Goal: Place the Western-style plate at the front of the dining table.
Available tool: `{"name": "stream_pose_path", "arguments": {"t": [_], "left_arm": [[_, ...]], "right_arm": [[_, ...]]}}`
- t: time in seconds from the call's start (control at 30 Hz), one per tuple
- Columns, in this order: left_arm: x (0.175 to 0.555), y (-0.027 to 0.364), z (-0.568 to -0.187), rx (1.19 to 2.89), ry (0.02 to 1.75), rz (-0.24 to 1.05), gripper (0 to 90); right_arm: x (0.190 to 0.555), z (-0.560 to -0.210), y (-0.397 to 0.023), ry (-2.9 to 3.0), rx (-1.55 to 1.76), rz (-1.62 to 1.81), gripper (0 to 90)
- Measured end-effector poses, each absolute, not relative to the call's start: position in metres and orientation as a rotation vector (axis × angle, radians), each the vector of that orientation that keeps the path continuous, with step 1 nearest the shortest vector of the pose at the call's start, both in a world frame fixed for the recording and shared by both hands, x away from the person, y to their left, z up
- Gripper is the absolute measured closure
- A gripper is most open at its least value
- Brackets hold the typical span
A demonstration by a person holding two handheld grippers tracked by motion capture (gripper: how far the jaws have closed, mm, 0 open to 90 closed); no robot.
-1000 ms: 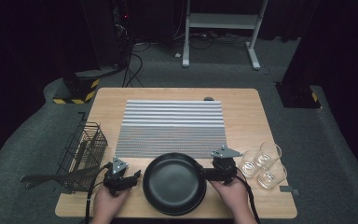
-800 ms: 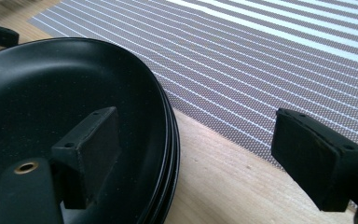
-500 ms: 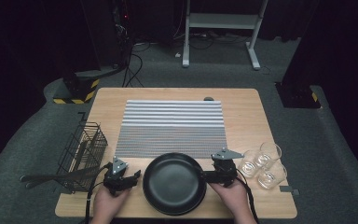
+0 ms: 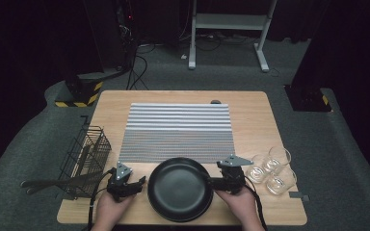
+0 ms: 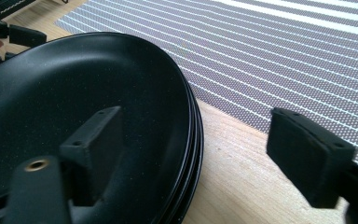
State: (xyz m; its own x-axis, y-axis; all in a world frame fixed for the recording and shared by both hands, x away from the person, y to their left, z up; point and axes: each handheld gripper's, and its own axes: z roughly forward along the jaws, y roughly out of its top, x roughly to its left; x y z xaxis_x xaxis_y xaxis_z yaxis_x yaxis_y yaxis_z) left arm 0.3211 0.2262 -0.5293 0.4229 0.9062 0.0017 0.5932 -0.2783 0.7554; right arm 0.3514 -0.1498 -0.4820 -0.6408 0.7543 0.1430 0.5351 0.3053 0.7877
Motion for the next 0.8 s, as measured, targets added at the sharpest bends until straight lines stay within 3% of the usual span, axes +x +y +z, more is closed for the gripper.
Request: {"name": "stream_pose_path", "arguments": {"t": [0.4, 0.8], "left_arm": [[0.317, 0.237, -0.503, 1.925, 1.274, 0.46, 37.2], [0.323, 0.225, -0.482, 1.916, 1.218, 0.318, 37.8]], "right_arm": [[0.35, -0.485, -0.158, 2.307, 1.236, 1.348, 44.8], [0.349, -0.488, -0.157, 2.35, 1.211, 1.399, 51.1]]}}
